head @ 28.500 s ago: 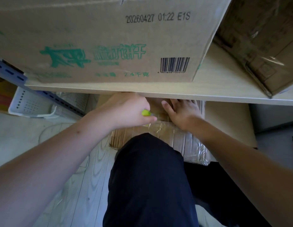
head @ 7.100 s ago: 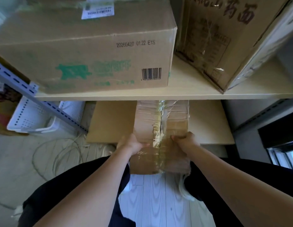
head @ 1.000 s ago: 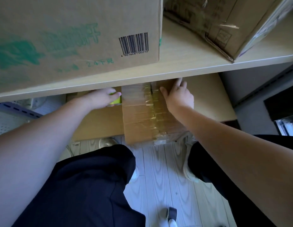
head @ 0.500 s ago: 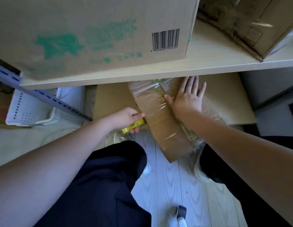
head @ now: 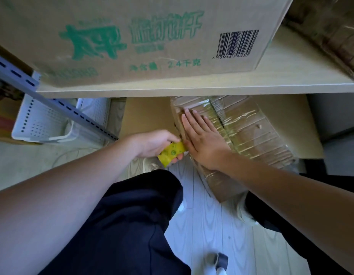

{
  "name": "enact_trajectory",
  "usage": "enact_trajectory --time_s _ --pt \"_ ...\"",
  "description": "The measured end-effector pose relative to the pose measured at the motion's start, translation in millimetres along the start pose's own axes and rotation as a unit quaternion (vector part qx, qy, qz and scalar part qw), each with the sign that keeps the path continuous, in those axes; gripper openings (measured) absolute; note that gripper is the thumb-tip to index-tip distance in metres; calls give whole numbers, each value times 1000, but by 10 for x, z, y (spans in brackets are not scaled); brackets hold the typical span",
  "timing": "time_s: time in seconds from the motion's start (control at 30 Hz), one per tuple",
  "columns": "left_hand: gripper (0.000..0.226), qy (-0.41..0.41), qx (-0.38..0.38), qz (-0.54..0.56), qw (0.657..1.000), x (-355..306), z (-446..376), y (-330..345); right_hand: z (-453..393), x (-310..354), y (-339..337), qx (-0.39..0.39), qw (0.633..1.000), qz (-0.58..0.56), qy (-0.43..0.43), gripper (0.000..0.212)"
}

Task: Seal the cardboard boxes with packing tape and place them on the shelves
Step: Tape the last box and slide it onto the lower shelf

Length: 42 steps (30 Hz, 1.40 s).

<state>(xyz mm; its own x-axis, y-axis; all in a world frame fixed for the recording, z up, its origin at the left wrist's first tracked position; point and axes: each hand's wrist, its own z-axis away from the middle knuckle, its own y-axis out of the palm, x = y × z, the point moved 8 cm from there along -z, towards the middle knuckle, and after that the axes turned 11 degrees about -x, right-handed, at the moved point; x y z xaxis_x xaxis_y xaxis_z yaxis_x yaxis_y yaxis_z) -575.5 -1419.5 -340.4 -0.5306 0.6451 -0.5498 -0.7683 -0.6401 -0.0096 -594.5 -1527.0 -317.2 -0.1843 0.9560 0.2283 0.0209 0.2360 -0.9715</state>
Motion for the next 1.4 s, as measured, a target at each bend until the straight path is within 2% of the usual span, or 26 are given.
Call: enact_trajectory --time_s 0.07,0.13,0.27,0.33,0.4,0.5,0.63,0.73,0.8,0.87,0.97,1.07,1.13,1.23,1.3,1.37,1.4 --pt "27 3 -5 -1 1000 -39 12 -11 -33 -53 -28 11 1000 6 -5 74" --pt "23 31 -44 -32 998 -119 16 1 -65 -107 -57 23 1000 13 -2 71" --pt "39 84 -89 -156 980 -189 -90 102 -113 -131 -108 36 999 22 2 73" --pt "41 90 -115 -146 979 -227 -146 105 -118 -159 -106 50 998 15 25 75" --pt "41 84 -110 -114 984 -281 -186 146 -122 -198 -103 60 996 10 62 77" --pt "36 34 -110 -81 990 -280 -147 117 -193 -174 -57 73 990 0 121 83" --pt "31 75 -176 -215 958 -513 -57 22 -232 -136 -24 88 985 3 151 85" --pt "25 79 -202 -302 928 -700 -3 33 -293 -175 -137 87 984 9 158 70" --pt "32 69 -230 -329 913 -831 38 0 -326 -233 -256 89 978 19 186 65" --pt "42 63 -248 -343 904 -929 115 -2 -276 -266 -353 94 975 14 199 70" --pt "44 59 -266 -345 898 -945 288 70 20 -341 -441 126 972 -7 199 96" --pt "28 39 -287 -334 897 -866 413 114 380 -459 -571 142 956 -9 258 116" --pt "39 15 -284 -336 898 -741 376 108 492 -392 -556 156 948 -19 278 124" --pt "25 19 -304 -332 893 -577 293 46 514 -267 -414 147 945 -32 290 115" --pt "42 25 -308 -307 900 -467 193 -32 501 -292 -385 122 948 -27 293 101" --pt "26 67 -290 -275 914 -476 171 -94 506 -412 -407 122 947 -31 295 97" --pt "25 93 -279 -242 925 -528 173 -137 504 -506 -453 121 946 -41 299 96"
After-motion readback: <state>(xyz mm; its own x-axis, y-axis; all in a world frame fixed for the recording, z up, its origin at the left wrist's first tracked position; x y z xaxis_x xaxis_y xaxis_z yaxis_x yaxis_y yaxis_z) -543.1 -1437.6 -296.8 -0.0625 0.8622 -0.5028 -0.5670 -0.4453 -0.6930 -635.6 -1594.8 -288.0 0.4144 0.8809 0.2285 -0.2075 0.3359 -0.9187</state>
